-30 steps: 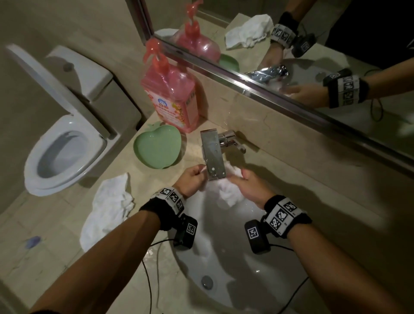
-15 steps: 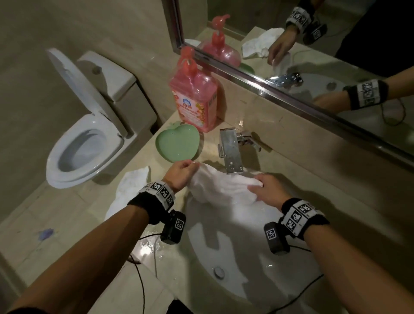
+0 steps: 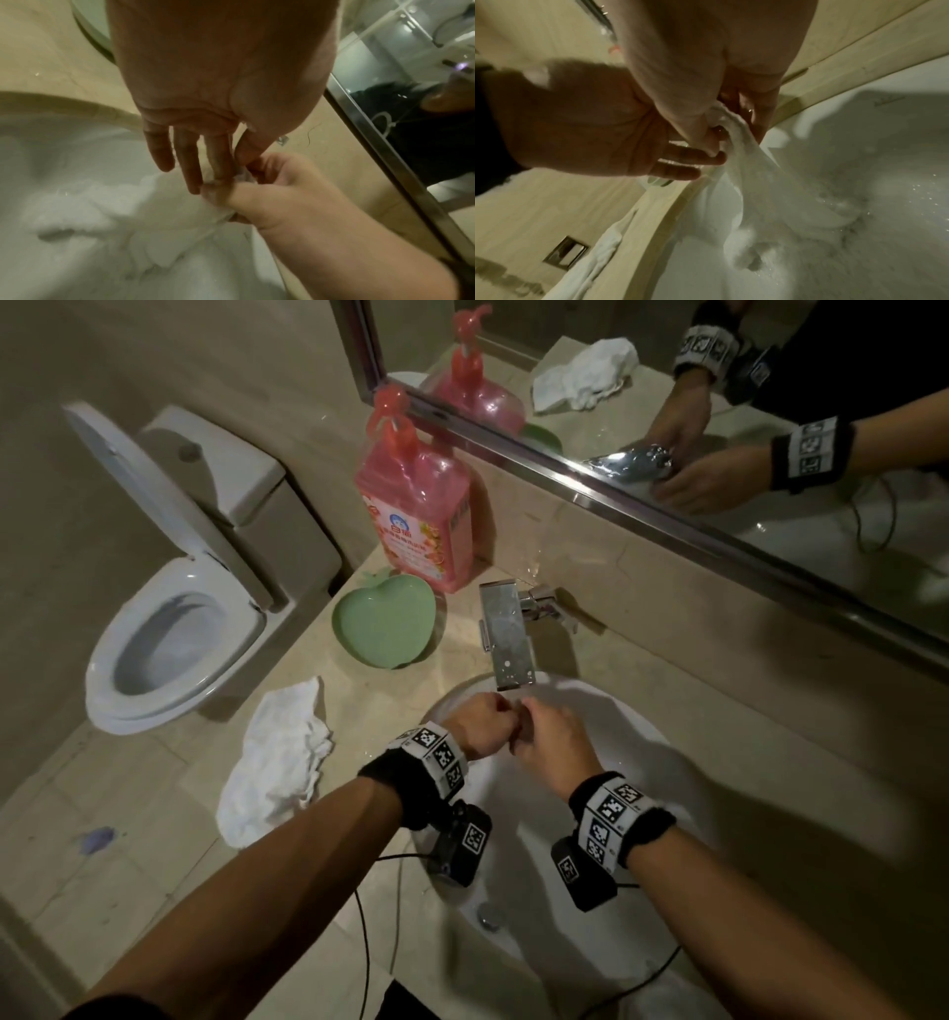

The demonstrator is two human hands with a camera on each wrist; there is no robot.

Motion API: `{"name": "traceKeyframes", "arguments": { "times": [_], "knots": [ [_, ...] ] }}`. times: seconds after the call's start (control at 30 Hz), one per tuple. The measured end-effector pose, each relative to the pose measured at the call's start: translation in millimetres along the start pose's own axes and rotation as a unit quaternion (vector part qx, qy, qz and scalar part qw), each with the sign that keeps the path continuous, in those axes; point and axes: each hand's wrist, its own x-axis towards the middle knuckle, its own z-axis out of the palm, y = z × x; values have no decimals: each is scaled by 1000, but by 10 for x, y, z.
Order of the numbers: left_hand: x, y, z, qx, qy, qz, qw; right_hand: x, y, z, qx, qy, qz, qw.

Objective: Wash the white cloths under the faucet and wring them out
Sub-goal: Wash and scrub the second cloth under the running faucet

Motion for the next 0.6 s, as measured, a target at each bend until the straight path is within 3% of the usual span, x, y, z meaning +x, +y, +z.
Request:
{"name": "traceKeyframes", "arguments": {
  "times": [0.07,0.2,0.27,0.37,0.43,0.5,0.6],
  "knots": [
    [11,34,14,-15,4,6,1000,27,42,-35,2,1,-8,1000],
    [149,-108,-53,58,112,-34,991,35,158,-134,43,0,-17,999],
    [187,-174,-75,16,75,-39,996,33,204,-199,90,-3,-10,996],
    [138,-172,-100,-105,-21,34,994,1,171,-310,159,-14,-38,986],
    [99,-165,-117,-150,-53,26,987,-32,86,-383,171,-15,-53,984],
    [34,-175,-166,-173,-57,28,983,-71,-16,-450,187,-5,-61,980],
    [-123,-228,-332,-188,-13,70,980,-154,-122,-548,201,8,-67,977]
  ]
}}
